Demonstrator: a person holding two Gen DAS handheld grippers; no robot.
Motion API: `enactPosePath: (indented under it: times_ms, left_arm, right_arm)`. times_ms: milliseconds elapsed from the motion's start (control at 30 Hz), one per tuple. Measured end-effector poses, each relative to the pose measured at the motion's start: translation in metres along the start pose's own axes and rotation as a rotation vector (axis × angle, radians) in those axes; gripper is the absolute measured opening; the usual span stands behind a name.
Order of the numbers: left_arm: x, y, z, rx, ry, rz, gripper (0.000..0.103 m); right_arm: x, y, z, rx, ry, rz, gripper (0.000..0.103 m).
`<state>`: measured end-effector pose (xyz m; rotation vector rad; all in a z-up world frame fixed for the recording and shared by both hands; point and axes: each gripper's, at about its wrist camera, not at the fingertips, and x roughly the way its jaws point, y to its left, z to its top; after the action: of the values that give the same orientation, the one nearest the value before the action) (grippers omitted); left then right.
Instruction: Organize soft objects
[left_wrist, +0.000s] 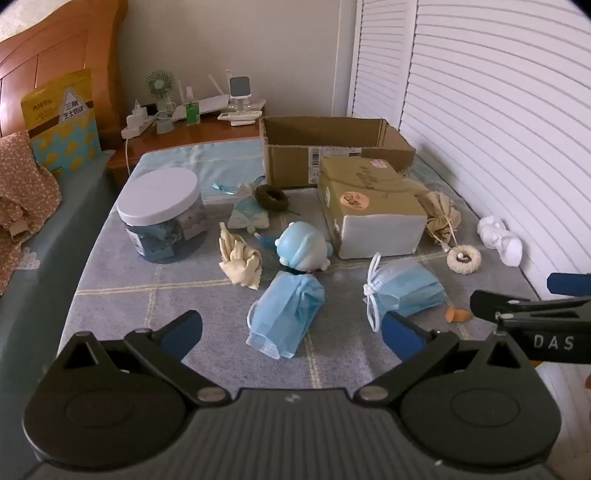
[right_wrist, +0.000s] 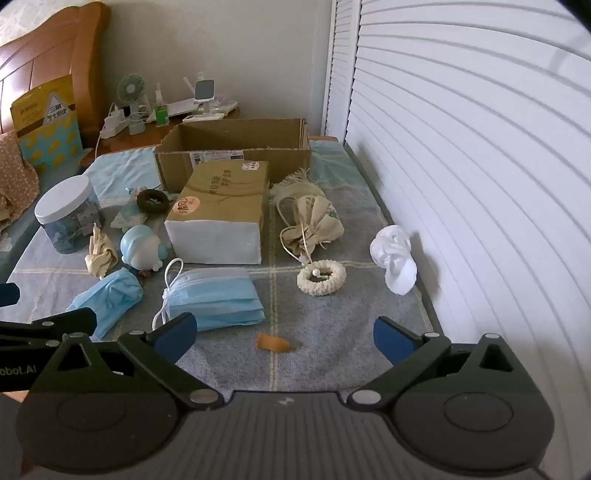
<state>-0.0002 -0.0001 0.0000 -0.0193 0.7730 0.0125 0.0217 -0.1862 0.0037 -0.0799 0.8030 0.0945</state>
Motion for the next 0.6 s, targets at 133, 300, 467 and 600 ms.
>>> enactPosePath:
  times_ms: [133, 300, 467, 600]
  left_arm:
    - [-0.0005, -0.0002, 0.0002, -0.001, 0.010, 0.003, 0.103]
    - [-0.0034, -0.0032, -0.0001, -0.006, 0.007, 0.003, 0.102]
    - [0.0013, -0.0002, 0.0006, -0.011, 0.009, -0.004, 0.102]
    - [-0.0003, -0.0003, 0.0019, -0.013, 0.012, -0.004, 0.102]
  right_arm:
    - [0.0010, -0.0029, 0.0013, -0.001, -0.003, -0.005, 0.103]
    - [-0.0011, 0.0000, -0.0001, -0.010, -0.008, -0.010, 0.103]
    - [-0.0010, -0.0007, -0.0004, -0.011, -0.008, -0.009, 0.103]
    - [-0.0016, -0.0002, -0.0006, -0.014, -0.009, -0.009, 0.103]
